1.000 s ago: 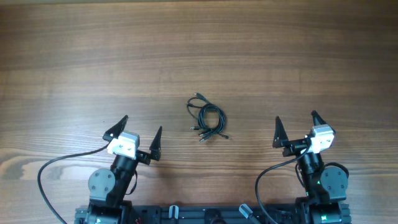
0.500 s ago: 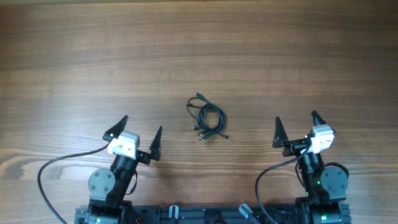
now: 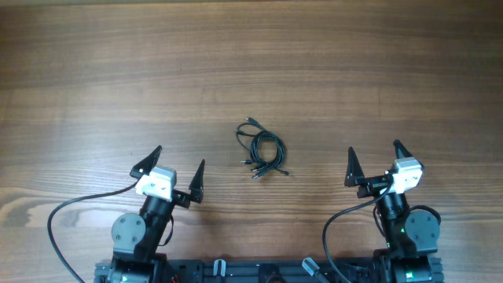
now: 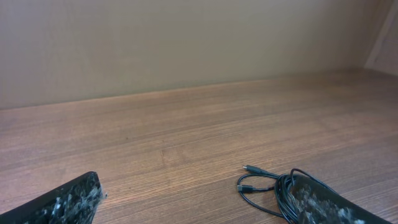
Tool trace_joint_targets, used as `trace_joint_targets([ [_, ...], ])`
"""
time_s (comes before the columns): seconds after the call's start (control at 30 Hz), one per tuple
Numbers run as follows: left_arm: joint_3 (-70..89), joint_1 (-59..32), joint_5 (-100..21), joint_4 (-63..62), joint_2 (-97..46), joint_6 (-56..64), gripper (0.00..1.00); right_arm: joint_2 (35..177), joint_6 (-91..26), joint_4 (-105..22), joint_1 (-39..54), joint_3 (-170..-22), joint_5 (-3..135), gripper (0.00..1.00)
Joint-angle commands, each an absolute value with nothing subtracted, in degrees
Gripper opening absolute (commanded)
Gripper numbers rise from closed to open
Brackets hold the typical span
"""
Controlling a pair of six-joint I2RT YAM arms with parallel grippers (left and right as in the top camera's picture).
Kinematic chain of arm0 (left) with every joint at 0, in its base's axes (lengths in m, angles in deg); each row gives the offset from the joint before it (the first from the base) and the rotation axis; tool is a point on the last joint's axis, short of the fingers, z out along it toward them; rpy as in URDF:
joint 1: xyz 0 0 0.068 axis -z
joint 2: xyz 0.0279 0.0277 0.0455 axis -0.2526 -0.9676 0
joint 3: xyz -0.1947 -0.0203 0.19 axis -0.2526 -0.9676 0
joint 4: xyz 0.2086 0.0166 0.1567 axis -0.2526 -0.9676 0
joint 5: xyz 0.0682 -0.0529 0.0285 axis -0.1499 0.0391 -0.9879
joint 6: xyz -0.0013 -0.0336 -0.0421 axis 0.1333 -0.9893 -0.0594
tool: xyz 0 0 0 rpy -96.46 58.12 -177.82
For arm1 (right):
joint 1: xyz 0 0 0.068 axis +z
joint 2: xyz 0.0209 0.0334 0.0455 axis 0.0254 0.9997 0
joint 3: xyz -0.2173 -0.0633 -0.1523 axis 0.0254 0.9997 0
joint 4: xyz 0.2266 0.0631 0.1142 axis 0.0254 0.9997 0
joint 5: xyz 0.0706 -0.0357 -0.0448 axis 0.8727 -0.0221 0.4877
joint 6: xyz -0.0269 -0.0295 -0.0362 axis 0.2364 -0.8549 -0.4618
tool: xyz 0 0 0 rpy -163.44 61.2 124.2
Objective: Untangle cables
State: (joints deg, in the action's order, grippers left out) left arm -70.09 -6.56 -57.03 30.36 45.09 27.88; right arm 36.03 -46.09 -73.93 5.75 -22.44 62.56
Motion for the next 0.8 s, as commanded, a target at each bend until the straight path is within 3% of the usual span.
trace_joint_targets([
  [0.0,-70.35,-6.93,-55.92,30.64,44.8,27.51,1.0,36.9,-45.39,-74.12,5.66,-22.38,63.21,1.0],
  [0.33,-69.63,-6.93,-59.52,30.82,44.78,17.89,1.0,36.9,-45.41,-74.12,5.66,-22.38,63.21,1.0],
  [0.5,-62.98,-6.93,-61.88,23.36,43.03,16.95,1.0,36.9,-45.39,-74.12,5.66,-22.38,63.21,1.0],
  [0.77,-49.02,-6.93,-59.85,13.59,23.45,13.35,1.0,36.9,-45.39,-74.12,5.66,-22.38,63.21,1.0],
])
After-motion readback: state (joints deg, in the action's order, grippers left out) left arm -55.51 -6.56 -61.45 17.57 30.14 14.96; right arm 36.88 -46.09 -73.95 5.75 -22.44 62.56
